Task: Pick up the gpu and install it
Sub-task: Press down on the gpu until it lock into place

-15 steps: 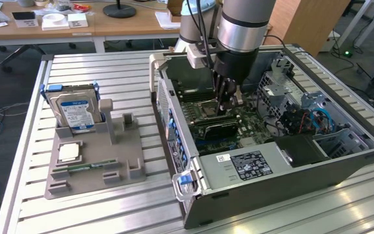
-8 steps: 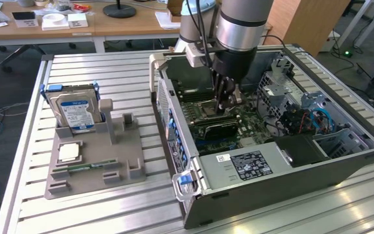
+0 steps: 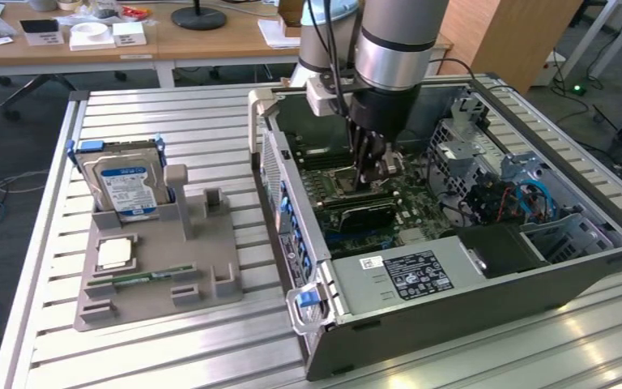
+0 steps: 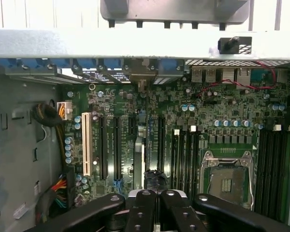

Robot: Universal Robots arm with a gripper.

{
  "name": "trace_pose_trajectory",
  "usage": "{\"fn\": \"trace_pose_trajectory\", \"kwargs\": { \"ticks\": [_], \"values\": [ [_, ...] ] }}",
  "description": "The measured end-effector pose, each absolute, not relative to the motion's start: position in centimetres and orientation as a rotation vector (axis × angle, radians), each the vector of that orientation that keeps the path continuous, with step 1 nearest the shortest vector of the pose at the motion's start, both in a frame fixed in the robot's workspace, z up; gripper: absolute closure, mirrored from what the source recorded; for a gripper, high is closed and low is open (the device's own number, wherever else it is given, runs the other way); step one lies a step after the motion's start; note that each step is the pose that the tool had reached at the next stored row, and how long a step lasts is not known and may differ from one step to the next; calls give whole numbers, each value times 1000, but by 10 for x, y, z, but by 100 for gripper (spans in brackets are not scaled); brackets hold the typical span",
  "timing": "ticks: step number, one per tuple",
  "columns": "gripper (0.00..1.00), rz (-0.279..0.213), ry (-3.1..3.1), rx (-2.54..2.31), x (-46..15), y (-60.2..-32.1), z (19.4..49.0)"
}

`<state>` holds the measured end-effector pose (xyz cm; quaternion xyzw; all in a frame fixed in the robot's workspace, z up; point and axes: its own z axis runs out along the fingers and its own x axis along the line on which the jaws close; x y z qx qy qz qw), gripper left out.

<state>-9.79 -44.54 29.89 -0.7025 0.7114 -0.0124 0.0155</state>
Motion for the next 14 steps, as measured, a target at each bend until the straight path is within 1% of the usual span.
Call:
{"fn": "trace_pose_trajectory", "kwargs": {
  "ticks": [7, 14],
  "values": [
    [89, -39, 2213, -2185, -98, -445, 295],
    [89, -39, 2213, -2186, -99, -445, 284]
  ]
}}
